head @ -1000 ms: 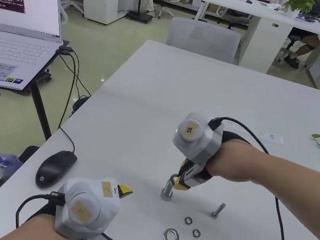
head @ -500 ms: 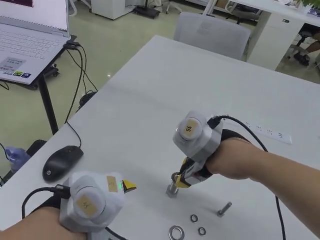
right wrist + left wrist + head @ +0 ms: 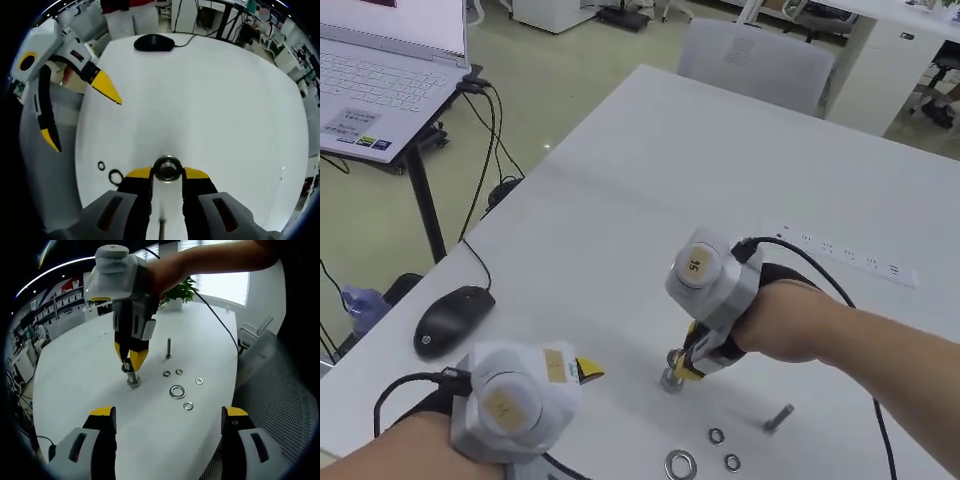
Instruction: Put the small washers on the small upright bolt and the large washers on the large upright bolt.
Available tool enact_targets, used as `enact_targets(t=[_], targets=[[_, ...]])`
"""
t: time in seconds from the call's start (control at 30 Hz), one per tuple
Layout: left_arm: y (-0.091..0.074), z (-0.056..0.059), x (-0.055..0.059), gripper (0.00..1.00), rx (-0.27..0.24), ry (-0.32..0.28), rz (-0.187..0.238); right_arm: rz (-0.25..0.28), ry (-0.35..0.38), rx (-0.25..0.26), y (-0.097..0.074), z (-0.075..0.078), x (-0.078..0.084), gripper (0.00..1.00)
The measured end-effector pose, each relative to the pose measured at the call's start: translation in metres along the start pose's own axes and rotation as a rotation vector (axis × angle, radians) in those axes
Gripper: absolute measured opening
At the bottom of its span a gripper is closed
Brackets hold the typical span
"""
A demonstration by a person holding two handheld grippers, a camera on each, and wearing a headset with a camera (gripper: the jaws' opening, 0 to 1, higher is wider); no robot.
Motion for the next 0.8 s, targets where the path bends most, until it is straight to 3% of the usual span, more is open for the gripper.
enact_targets(t=[0.13, 0.57, 0.73, 0.8], targets=[[0.0011, 0.0009, -0.0005, 0.86, 0.002, -0.003, 0.004, 0.002, 0.012, -0.006, 0.0068, 0.0013, 0.0003, 0.22], [0.0034, 0.0025, -0.0011, 0.85, 0.012, -0.006, 0.005, 0.003, 0.006, -0.004, 0.0059, 0.0022, -0.0048, 0.22], [0.0043, 0.0032, -0.0011, 0.84, 0.010, -0.008, 0.000, -0.010, -0.049, 0.012, 0.0079, -0.0008, -0.0046, 0.22], [0.0045, 0.0034, -0.0007, 0.84, 0.008, -0.008, 0.000, -0.031, -0.125, 0.020, 0.0096, -0.0030, -0.0047, 0.22]])
Point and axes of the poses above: the centre of the closed fingertips' face, and the gripper's own axes: y roughly forward along the fingers, z roughly to its right, x roughly out of its underside, the point moved 8 cm from there along -y, roughly backward along the fingers, and after that the axes turned 10 degrees about y, right-handed, at the moved point
